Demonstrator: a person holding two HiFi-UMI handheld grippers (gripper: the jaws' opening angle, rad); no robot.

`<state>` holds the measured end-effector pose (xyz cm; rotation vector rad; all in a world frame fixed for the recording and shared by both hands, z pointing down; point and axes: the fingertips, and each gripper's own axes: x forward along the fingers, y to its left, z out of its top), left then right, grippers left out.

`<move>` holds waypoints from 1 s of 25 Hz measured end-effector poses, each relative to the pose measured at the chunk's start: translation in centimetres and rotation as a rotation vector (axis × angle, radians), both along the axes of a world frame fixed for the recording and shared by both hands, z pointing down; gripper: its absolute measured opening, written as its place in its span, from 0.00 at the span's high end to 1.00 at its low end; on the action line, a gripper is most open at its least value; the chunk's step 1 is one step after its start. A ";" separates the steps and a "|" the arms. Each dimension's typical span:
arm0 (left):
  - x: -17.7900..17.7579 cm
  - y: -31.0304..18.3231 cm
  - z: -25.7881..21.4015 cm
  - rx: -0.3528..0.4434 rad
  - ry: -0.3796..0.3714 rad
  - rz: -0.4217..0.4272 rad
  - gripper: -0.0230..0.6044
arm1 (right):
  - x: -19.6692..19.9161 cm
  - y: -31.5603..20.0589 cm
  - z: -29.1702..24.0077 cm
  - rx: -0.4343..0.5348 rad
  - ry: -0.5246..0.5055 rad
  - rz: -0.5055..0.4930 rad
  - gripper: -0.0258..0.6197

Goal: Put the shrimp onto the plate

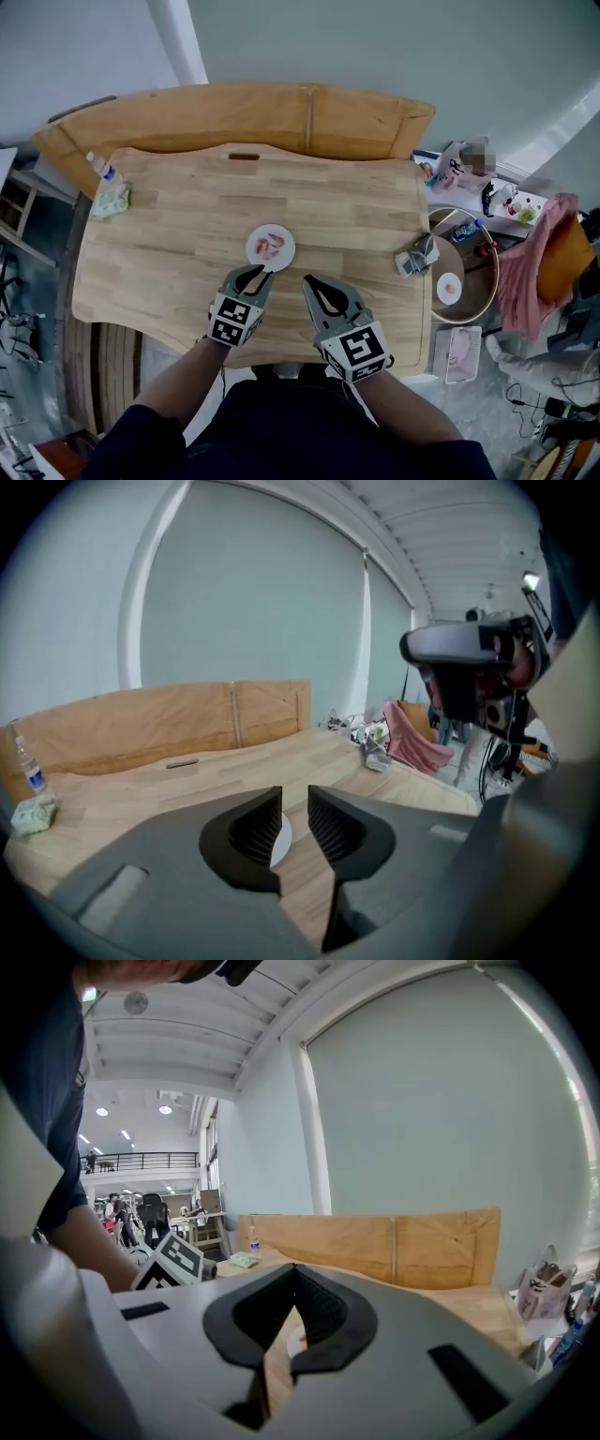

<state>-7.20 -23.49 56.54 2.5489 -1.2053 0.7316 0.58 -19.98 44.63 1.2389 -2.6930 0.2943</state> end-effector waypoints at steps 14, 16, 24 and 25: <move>-1.3 7.1 -11.6 0.112 0.217 -0.008 0.89 | -3.1 2.4 -2.1 0.033 -0.006 -0.036 0.94; -1.5 7.6 -13.0 0.132 0.244 -0.005 0.90 | -3.5 2.7 -2.1 0.033 -0.007 -0.041 0.95; -1.3 10.3 -16.5 0.180 0.338 0.012 0.95 | -4.7 4.1 -3.2 0.057 -0.005 -0.052 0.95; -1.2 10.6 -16.7 0.184 0.347 0.014 0.95 | -4.7 4.3 -3.3 0.060 -0.005 -0.051 0.95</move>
